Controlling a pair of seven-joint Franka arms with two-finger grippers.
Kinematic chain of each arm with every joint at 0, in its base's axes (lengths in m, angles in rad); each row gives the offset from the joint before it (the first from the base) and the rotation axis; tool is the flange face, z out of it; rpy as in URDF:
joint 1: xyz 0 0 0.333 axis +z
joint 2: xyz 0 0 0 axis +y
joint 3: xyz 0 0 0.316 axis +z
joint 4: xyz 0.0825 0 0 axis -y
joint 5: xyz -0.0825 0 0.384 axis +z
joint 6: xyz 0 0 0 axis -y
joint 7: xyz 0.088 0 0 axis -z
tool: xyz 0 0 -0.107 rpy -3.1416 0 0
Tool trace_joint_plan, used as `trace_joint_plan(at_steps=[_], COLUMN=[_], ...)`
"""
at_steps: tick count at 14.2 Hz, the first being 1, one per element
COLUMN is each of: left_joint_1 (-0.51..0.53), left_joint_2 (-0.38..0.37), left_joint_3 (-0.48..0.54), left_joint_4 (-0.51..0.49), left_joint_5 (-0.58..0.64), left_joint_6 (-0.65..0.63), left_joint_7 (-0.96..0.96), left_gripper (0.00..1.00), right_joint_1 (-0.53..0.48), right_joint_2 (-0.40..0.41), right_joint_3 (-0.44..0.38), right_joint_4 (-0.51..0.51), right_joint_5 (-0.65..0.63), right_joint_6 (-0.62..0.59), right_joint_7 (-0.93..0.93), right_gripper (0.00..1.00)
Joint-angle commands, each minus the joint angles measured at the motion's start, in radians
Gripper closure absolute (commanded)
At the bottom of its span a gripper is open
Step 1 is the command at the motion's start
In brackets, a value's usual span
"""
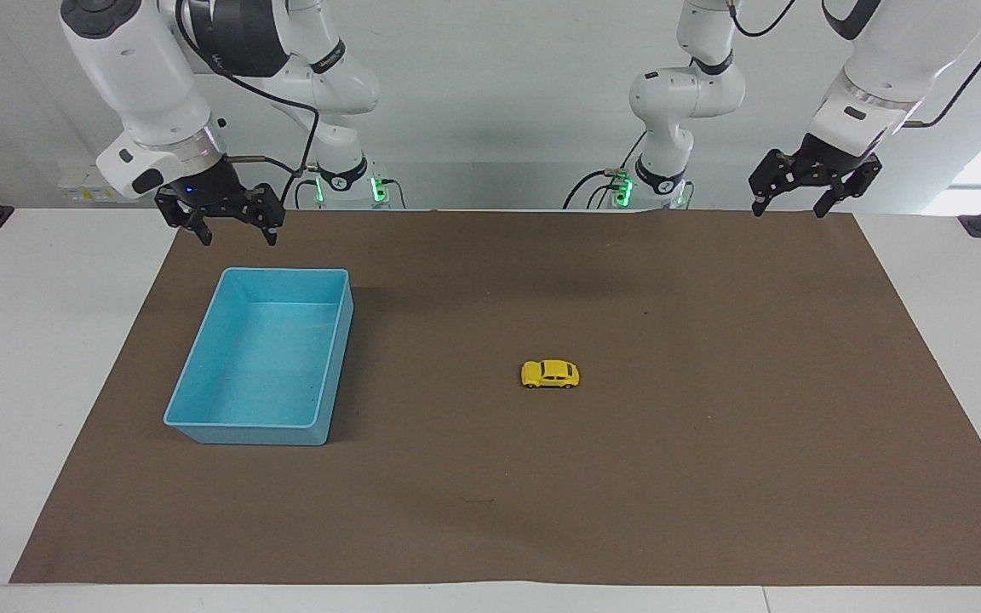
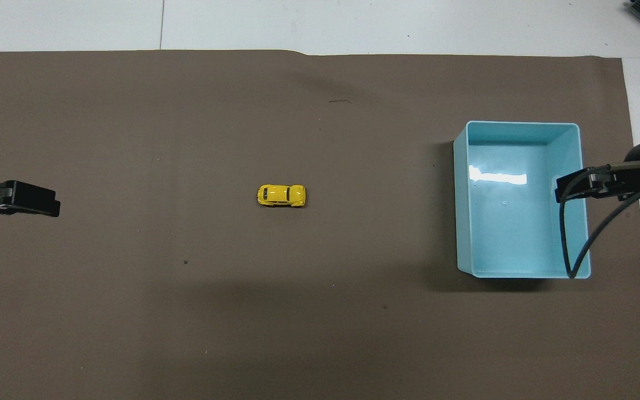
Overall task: Wind up and store yellow beetle car
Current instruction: 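Move the left gripper toward the yellow beetle car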
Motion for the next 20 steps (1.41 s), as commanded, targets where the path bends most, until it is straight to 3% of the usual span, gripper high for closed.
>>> trace_joint_plan(at_steps=[1, 7, 13, 20], left_joint_1=[0.001, -0.001, -0.004, -0.066], left_joint_2=[-0.013, -0.019, -0.002, -0.002], left_joint_3=[-0.001, 0.0, -0.004, -0.006], left_joint_4=[-0.026, -0.043, -0.051, -0.143], left_joint_5=[-0.006, -0.006, -0.008, -0.012], left_joint_6=[0.008, -0.006, 0.015, 0.124], left_joint_7=[-0.058, -0.211, -0.568, -0.969], left_gripper=[0.0, 0.0, 0.0, 0.0], right_joint_1=[-0.011, -0.011, -0.011, -0.011], right_joint_2=[-0.013, -0.013, -0.013, -0.013], right_joint_3=[0.005, 0.005, 0.005, 0.005], right_joint_4=[-0.01, -0.01, -0.01, -0.01], right_joint_5=[0.006, 0.006, 0.007, 0.006], right_joint_6=[0.002, 0.002, 0.002, 0.002], right_joint_7=[0.005, 0.005, 0.005, 0.005], right_gripper=[0.0, 0.0, 0.0, 0.0])
